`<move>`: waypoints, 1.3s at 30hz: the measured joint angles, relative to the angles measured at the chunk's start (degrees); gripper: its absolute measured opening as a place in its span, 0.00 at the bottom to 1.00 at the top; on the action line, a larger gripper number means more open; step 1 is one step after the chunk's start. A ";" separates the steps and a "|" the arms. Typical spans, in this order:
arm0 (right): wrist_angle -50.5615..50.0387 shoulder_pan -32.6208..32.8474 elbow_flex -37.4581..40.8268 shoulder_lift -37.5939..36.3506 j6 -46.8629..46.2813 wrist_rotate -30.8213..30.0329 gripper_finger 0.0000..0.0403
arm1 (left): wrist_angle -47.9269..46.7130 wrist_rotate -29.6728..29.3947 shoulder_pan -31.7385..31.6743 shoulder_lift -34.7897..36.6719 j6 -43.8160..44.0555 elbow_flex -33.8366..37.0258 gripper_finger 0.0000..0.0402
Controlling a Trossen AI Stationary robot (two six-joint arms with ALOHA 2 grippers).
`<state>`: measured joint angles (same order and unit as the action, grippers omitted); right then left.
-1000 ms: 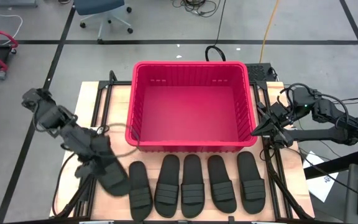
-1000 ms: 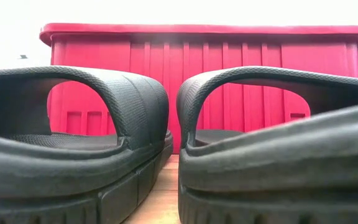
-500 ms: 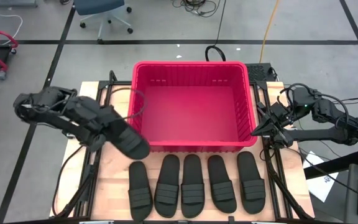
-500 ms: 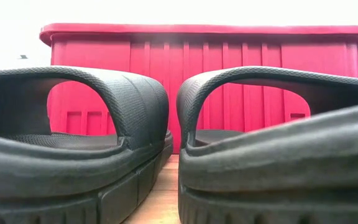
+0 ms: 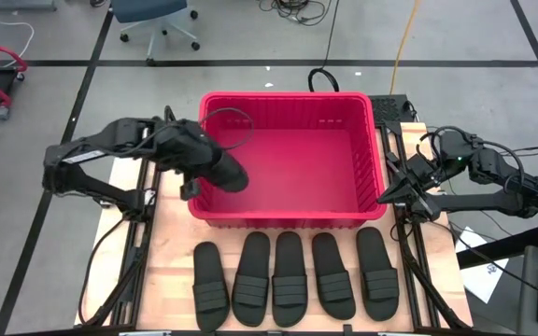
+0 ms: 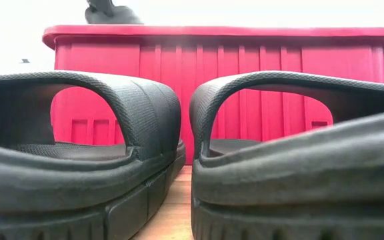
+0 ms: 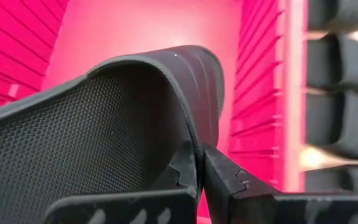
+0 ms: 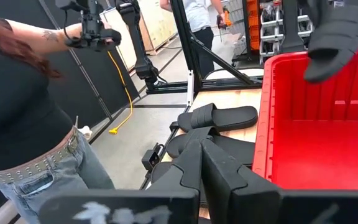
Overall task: Pick and place slides into bin
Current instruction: Put the black slide into the red bin
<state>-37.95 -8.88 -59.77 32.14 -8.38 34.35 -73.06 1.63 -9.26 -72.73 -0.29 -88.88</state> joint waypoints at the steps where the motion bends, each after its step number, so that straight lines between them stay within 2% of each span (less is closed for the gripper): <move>1: 0.00 0.00 0.00 0.01 -0.01 0.01 0.00 | 0.00 0.40 -1.16 -1.00 -2.03 0.00 0.00; 7: 0.00 0.00 0.00 0.00 -0.09 0.00 0.00 | -2.07 9.37 -7.10 -8.10 -11.74 -1.96 0.00; 12: 0.00 0.00 0.00 0.00 0.21 -0.03 0.00 | -8.81 13.39 -10.27 -14.94 -19.98 -7.09 0.00; 17: 0.00 0.00 0.00 0.00 0.31 -0.03 0.00 | -15.10 13.75 -12.98 -21.38 -26.01 -10.06 0.00; 24: 0.00 0.00 0.00 0.02 1.66 -0.03 0.00 | -16.38 11.83 -14.75 -29.36 -31.80 -10.12 0.00; 28: 0.00 0.00 0.00 0.00 1.79 -0.03 0.00 | -15.85 8.58 -14.72 -33.06 -33.01 -10.12 0.00; 39: 0.00 -0.02 0.00 0.00 1.81 -0.04 0.00 | -11.24 9.24 -17.17 -38.38 -30.46 -10.14 0.00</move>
<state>-37.95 -8.90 -59.77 32.14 -6.57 34.31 -84.29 10.87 -26.43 -111.12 -30.75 -99.02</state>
